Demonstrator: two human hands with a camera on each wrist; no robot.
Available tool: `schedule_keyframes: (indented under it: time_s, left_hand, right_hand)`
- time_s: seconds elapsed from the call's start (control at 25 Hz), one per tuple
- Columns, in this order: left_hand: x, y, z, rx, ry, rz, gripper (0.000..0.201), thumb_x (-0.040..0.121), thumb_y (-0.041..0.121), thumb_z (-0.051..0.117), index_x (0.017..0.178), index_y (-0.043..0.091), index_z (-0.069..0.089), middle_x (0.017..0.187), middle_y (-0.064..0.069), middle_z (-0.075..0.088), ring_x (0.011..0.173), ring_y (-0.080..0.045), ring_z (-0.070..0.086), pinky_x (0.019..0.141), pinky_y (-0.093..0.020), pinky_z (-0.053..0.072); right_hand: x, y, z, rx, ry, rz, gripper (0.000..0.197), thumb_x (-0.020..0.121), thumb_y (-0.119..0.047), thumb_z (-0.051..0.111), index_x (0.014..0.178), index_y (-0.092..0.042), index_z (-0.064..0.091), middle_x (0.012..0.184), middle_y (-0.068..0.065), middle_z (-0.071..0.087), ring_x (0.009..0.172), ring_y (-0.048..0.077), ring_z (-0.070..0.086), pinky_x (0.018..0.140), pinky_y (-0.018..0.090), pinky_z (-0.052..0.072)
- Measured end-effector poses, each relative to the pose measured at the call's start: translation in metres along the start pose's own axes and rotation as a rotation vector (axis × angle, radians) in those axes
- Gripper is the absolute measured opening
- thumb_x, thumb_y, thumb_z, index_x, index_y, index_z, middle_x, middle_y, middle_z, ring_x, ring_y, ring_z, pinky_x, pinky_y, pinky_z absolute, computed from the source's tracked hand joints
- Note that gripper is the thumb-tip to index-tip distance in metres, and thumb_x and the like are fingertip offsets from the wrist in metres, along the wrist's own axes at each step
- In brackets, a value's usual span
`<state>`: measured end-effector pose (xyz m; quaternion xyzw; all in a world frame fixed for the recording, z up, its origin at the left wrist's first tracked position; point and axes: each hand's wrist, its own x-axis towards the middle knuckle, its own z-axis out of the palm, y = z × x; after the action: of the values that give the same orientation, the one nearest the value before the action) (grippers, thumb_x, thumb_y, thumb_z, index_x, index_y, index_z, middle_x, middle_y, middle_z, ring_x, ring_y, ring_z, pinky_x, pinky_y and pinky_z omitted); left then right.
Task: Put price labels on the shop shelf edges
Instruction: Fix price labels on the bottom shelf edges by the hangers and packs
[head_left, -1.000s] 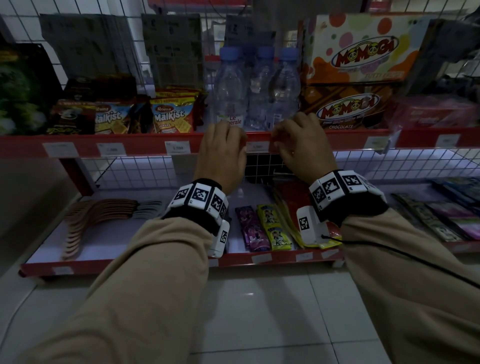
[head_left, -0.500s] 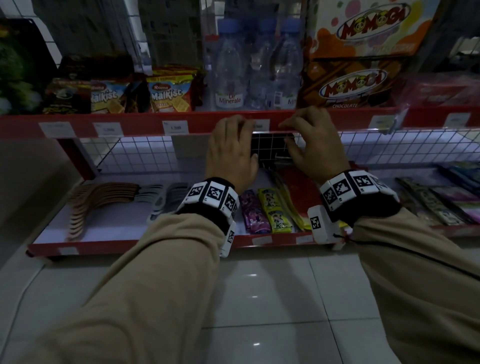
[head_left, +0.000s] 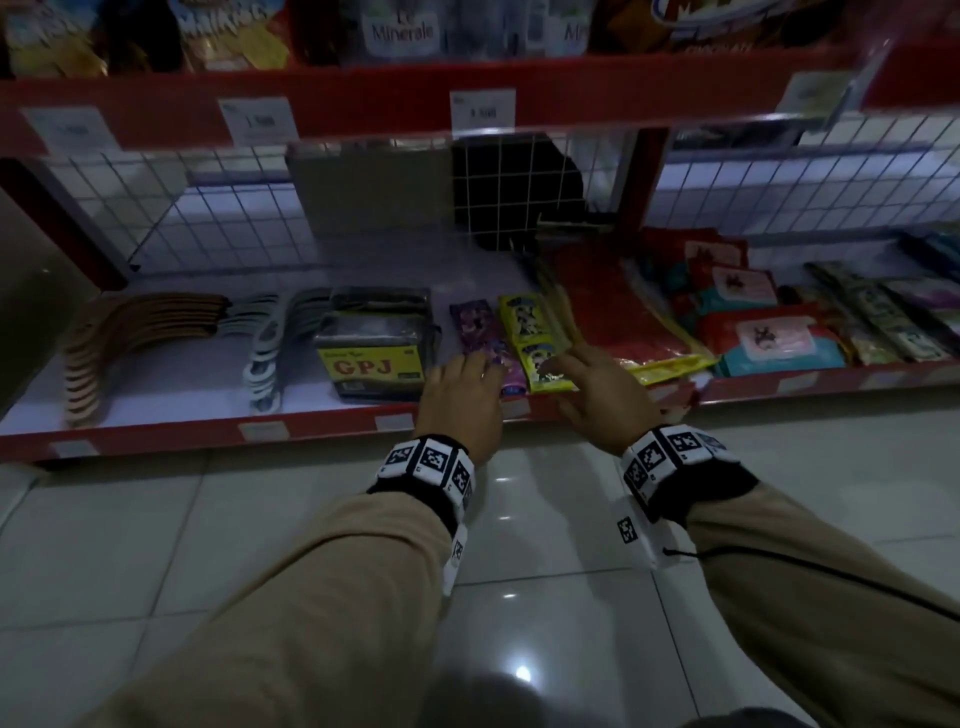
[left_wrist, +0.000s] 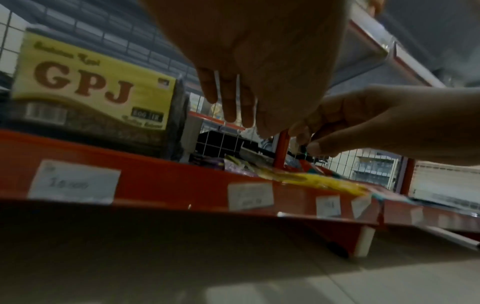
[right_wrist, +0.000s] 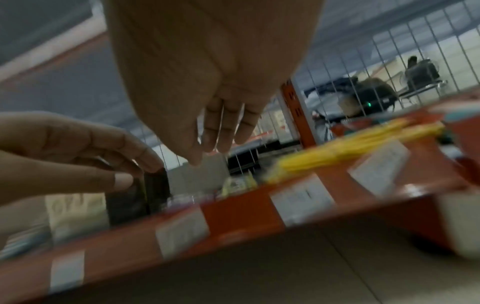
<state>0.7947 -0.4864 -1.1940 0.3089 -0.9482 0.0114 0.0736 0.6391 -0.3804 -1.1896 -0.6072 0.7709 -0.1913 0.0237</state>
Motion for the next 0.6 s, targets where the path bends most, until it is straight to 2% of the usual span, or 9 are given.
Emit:
schedule_keyframes:
  time_s: [0.16,0.28,0.48,0.6]
  left_hand:
    - [-0.017,-0.005,0.033,-0.005,-0.096,0.017,0.051,0.09,0.024,0.048,0.139,0.019,0.037,0.137,-0.002,0.041,0.123,-0.023,0.039,0.098,-0.035,0.032]
    - [-0.025,-0.005,0.043,-0.006,-0.078,0.015,0.055,0.087,0.024,0.05,0.141,0.018,0.036,0.14,-0.001,0.038,0.125,-0.023,0.036,0.096,-0.035,0.033]
    - [-0.024,-0.008,0.05,-0.036,-0.034,0.009,0.055,0.085,0.022,0.053,0.138,0.017,0.04,0.136,-0.002,0.041,0.121,-0.024,0.038,0.093,-0.035,0.035]
    - [-0.023,-0.009,0.05,-0.053,-0.009,0.015,0.053,0.084,0.021,0.053,0.136,0.016,0.043,0.134,-0.003,0.044,0.12,-0.024,0.04,0.091,-0.035,0.034]
  right_hand:
    - [-0.02,0.01,0.034,-0.079,-0.076,-0.039,0.033,0.078,-0.006,0.061,0.111,-0.005,0.063,0.108,0.017,0.058,0.101,0.037,0.054,0.077,0.041,0.047]
    - [-0.025,0.012,0.046,-0.133,-0.063,-0.045,0.037,0.078,-0.006,0.06,0.115,-0.004,0.063,0.113,0.017,0.058,0.098,0.039,0.055,0.08,0.046,0.048]
    - [-0.028,0.006,0.059,-0.185,-0.001,-0.061,0.049,0.074,-0.009,0.064,0.122,-0.007,0.059,0.117,0.016,0.059,0.101,0.036,0.056,0.081,0.043,0.049]
    - [-0.026,0.001,0.058,-0.201,0.022,-0.035,0.045,0.072,-0.009,0.064,0.117,-0.005,0.06,0.113,0.018,0.057,0.097,0.037,0.055,0.076,0.044,0.048]
